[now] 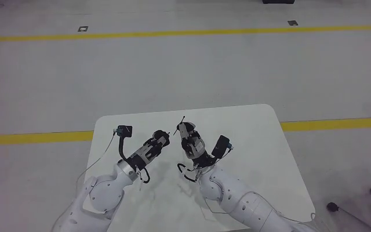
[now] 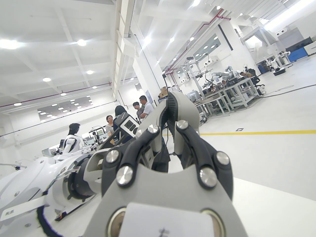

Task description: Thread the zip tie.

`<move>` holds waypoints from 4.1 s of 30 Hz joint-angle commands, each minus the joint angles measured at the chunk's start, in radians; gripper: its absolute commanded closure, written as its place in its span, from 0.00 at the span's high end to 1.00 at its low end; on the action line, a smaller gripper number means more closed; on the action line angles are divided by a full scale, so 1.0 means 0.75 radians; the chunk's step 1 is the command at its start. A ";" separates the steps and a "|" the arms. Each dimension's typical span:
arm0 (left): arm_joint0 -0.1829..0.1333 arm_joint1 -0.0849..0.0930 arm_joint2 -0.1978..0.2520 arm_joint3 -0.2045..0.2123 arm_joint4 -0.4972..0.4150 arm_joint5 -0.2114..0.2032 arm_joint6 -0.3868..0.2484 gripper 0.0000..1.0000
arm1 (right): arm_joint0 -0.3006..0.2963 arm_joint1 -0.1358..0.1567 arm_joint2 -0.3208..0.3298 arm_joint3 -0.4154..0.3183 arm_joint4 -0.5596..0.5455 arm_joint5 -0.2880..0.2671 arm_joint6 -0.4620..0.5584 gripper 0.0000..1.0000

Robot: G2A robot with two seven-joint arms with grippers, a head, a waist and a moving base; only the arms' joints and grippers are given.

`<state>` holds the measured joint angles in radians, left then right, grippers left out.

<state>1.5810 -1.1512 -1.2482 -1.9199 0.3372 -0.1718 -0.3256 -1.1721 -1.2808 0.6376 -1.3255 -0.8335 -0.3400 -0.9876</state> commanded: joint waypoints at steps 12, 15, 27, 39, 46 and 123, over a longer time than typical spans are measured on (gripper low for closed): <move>0.000 0.000 0.000 0.000 0.000 0.000 0.000 0.00 | 0.000 0.000 0.000 0.000 0.000 0.000 0.000 0.00; 0.000 0.000 0.000 0.000 0.000 0.000 0.000 0.00 | 0.000 0.000 0.000 0.000 0.000 0.000 0.000 0.00; 0.000 0.000 0.000 0.000 0.000 0.000 0.000 0.00 | -0.026 -0.016 0.041 0.035 -0.095 0.001 -0.065 0.00; 0.000 0.000 0.000 0.000 0.000 0.000 0.000 0.00 | 0.042 -0.093 -0.007 0.205 -0.151 0.000 -0.241 0.00; 0.000 0.000 0.000 0.000 0.000 0.000 0.000 0.00 | 0.087 -0.139 -0.043 0.299 -0.171 0.000 -0.317 0.00; 0.042 0.007 -0.030 -0.027 -0.399 0.150 -0.096 0.00 | 0.045 -0.217 0.063 0.379 -0.378 0.000 -0.330 0.00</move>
<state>1.6129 -1.1462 -1.2708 -1.9403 0.0382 -0.0594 -0.3976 -1.1385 -1.4426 0.6832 -1.0437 -1.1140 -0.3400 -1.2343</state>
